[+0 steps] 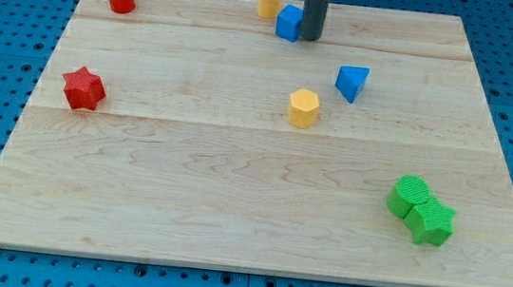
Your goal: Point at the red star
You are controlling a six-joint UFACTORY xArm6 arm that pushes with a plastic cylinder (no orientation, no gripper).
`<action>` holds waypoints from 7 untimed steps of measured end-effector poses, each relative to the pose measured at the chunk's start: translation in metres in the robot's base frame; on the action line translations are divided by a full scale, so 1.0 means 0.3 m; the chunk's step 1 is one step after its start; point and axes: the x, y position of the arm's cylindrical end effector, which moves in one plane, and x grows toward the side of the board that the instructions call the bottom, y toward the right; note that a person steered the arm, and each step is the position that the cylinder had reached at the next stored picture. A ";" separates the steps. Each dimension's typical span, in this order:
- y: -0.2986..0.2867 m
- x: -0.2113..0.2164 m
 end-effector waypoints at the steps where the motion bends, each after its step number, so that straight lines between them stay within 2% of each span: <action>1: -0.135 0.018; 3: -0.390 0.015; 6: -0.395 -0.015; 7: -0.404 0.111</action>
